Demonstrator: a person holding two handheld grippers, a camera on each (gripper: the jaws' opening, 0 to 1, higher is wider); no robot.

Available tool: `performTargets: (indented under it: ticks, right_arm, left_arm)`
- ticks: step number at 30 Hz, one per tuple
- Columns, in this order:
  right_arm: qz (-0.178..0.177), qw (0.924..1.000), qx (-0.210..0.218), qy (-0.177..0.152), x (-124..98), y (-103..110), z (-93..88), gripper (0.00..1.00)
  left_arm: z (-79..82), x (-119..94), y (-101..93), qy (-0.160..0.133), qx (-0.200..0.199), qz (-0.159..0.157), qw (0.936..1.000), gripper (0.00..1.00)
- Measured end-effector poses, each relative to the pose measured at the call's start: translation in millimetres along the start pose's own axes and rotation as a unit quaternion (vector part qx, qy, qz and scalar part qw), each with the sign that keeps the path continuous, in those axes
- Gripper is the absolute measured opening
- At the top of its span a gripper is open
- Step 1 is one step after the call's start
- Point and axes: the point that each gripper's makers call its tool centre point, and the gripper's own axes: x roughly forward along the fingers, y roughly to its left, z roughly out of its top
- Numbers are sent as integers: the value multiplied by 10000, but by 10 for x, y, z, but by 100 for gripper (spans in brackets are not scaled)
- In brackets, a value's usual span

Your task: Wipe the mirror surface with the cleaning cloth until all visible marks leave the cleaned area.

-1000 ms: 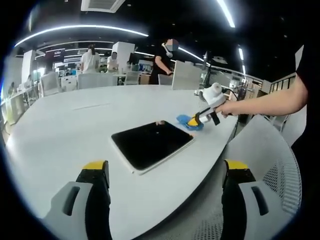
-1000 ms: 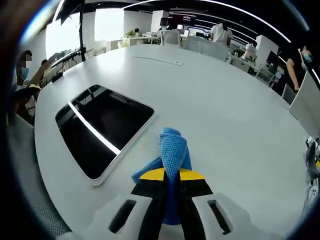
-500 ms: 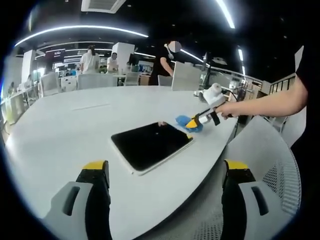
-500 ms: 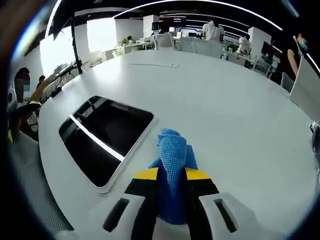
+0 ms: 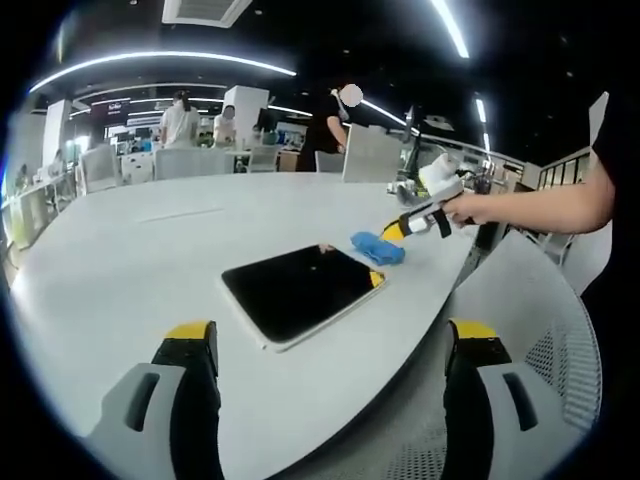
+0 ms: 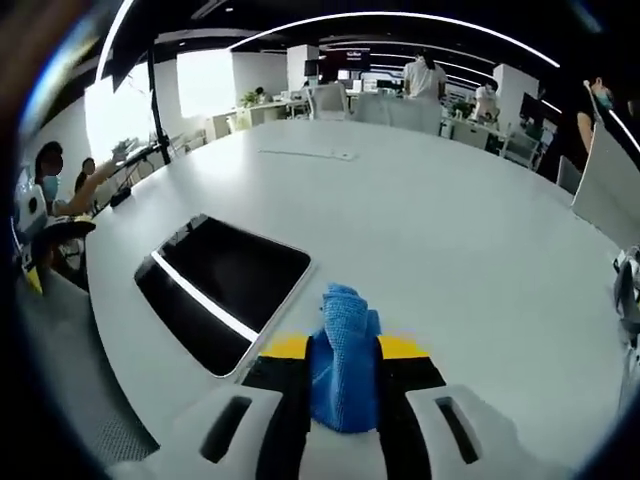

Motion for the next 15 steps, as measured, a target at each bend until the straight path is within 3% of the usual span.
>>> performTargets:
  ticks: [5, 11, 15]
  right_arm:
    - [-41, 9996, -111, -245, -291, 39, 31, 24]
    - [-116, 9991, 163, -385, -614, 111, -60, 26]
    - [-81, 9982, 366, -461, -744, 300, -104, 39]
  left_arm:
    - [5, -2, 5, -22, -31, 10, 10000, 92]
    - [35, -6, 23, -109, -1, 66, 9999, 94]
    - [30, -4, 21, -93, -4, 55, 9999, 94]
